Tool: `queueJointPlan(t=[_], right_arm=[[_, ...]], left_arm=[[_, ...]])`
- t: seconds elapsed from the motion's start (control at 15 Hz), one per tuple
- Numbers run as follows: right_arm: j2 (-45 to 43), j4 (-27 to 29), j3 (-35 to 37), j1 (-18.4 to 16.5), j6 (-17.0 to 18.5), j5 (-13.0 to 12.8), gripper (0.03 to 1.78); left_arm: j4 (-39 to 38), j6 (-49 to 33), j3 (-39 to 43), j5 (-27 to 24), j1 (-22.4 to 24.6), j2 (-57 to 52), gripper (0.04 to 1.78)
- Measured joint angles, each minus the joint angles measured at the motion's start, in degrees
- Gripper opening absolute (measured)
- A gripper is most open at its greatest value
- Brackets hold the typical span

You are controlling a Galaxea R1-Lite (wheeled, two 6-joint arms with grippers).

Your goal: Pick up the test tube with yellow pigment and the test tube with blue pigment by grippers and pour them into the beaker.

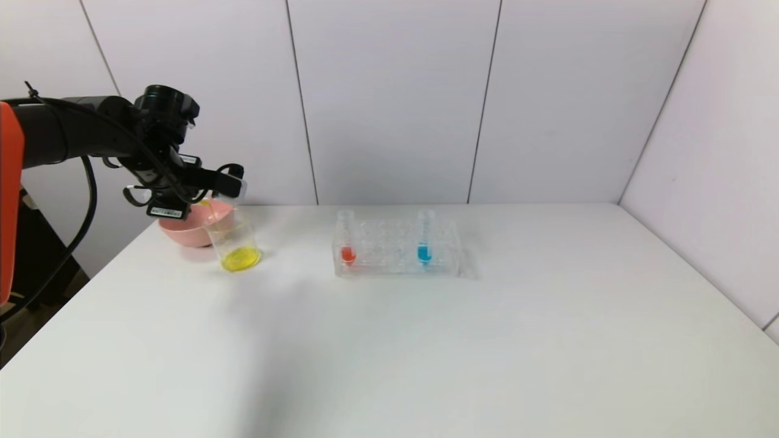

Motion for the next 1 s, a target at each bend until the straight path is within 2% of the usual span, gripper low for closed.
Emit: queueJointPlan(t=[1.0], right_arm=[[0.0, 0.0, 0.0, 0.0, 0.0, -0.02, 1.71]], left_arm=[[2.51, -0.07, 0.02, 0.46, 0.0, 0.16, 0.52]])
